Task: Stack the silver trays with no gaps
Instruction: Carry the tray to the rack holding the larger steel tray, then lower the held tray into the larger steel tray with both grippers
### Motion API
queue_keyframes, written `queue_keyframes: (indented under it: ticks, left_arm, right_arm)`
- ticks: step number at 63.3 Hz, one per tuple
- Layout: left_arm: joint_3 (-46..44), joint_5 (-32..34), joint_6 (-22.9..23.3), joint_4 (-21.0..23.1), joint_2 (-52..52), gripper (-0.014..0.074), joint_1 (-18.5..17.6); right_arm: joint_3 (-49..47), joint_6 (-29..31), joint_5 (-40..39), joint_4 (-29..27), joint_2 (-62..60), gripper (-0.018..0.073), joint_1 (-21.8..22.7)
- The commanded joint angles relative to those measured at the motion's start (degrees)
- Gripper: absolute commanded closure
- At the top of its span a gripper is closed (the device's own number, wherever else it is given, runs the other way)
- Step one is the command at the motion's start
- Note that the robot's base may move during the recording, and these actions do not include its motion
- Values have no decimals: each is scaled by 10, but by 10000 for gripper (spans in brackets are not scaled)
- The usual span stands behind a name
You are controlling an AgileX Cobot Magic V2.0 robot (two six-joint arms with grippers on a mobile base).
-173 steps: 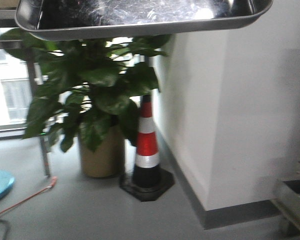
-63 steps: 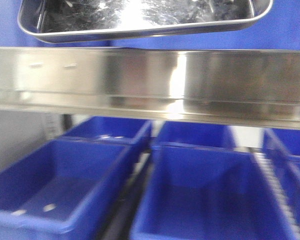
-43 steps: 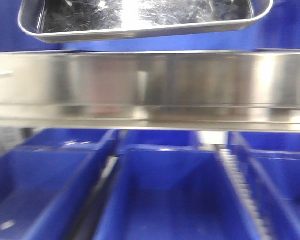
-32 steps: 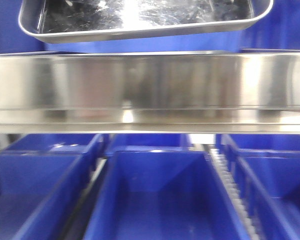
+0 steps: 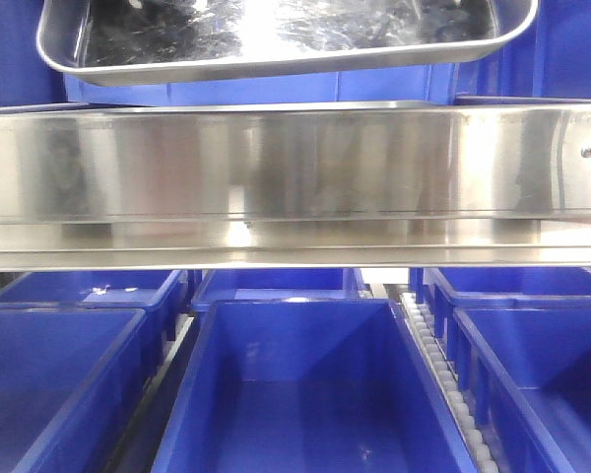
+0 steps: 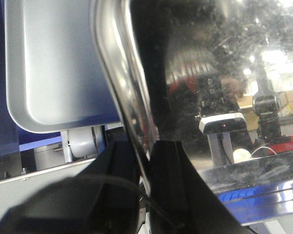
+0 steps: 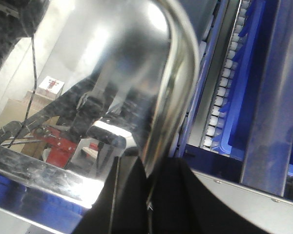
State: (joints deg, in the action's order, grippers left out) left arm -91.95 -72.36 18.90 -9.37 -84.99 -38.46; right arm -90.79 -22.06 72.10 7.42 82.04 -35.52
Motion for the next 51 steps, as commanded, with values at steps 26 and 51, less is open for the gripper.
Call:
queue_keyframes:
  ticks: [26,51]
  left_arm:
    - [-15,-24,-17,32,16,644,-11]
    - [-15,-22,-17,32,16,644,-11]
  right_arm:
    - [-18,13,2,-24,-20,503,-4]
    - [-18,13,-9,-24,-20,503,-4]
